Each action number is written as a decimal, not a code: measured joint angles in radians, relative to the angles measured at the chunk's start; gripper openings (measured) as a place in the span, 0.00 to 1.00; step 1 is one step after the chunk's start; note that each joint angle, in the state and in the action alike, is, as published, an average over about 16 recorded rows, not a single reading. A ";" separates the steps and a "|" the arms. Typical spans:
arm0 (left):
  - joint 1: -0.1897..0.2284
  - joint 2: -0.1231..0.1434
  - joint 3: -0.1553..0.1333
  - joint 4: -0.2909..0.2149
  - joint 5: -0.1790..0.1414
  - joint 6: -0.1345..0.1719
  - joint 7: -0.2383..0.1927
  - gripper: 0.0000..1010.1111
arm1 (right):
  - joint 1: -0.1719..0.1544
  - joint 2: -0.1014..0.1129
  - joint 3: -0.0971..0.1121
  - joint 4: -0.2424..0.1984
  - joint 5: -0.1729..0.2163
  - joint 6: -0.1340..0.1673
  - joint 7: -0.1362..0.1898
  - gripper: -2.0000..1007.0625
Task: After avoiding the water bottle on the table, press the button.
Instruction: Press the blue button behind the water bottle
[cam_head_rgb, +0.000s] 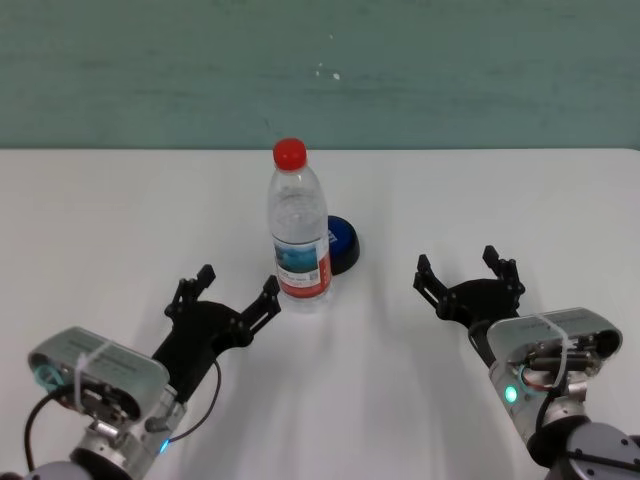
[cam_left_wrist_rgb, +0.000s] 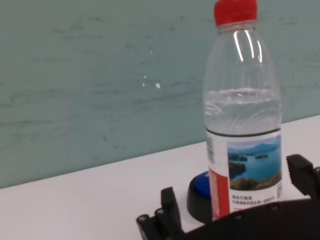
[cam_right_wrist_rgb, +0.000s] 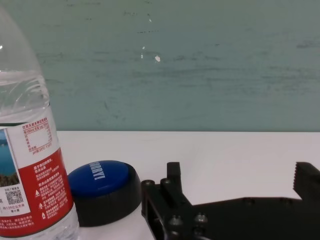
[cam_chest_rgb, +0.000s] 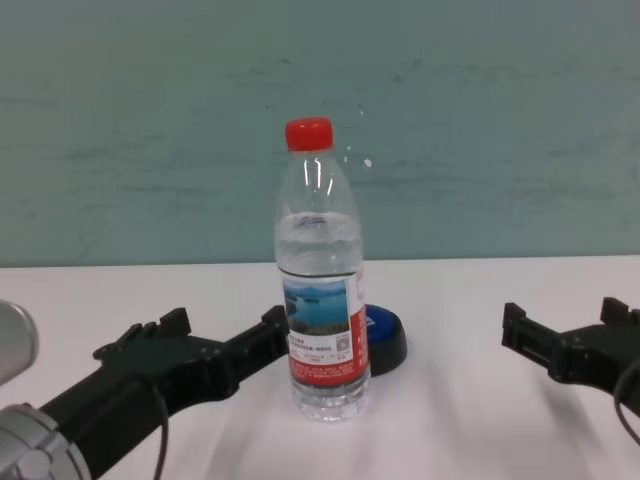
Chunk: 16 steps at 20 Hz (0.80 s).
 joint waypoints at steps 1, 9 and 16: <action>-0.002 -0.001 0.001 0.003 0.001 0.000 0.000 1.00 | 0.000 0.000 0.000 0.000 0.000 0.000 0.000 1.00; -0.016 -0.007 0.002 0.021 0.004 0.002 0.002 1.00 | 0.000 0.000 0.000 0.000 0.000 0.000 0.000 1.00; -0.024 -0.011 0.001 0.032 0.001 0.004 0.003 1.00 | 0.000 0.000 0.000 0.000 0.000 0.000 0.000 1.00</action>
